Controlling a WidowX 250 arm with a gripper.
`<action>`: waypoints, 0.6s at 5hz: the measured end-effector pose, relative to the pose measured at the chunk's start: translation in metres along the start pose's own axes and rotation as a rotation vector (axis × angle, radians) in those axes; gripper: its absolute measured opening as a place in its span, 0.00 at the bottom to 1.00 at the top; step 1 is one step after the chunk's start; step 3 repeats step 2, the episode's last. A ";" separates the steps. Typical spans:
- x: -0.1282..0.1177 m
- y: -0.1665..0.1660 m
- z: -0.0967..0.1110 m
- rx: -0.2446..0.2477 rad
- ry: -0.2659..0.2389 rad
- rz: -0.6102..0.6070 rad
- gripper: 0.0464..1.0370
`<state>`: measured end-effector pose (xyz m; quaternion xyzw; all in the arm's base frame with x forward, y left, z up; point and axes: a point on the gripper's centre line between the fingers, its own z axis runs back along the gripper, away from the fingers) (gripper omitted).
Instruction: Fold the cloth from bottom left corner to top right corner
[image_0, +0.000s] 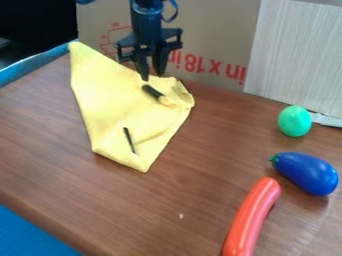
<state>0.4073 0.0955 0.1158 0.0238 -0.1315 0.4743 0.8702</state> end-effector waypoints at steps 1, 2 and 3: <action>0.006 0.017 0.016 -0.036 -0.016 -0.009 0.73; 0.020 0.046 0.043 -0.084 -0.065 -0.023 0.96; 0.020 0.046 0.043 -0.084 -0.065 -0.023 0.96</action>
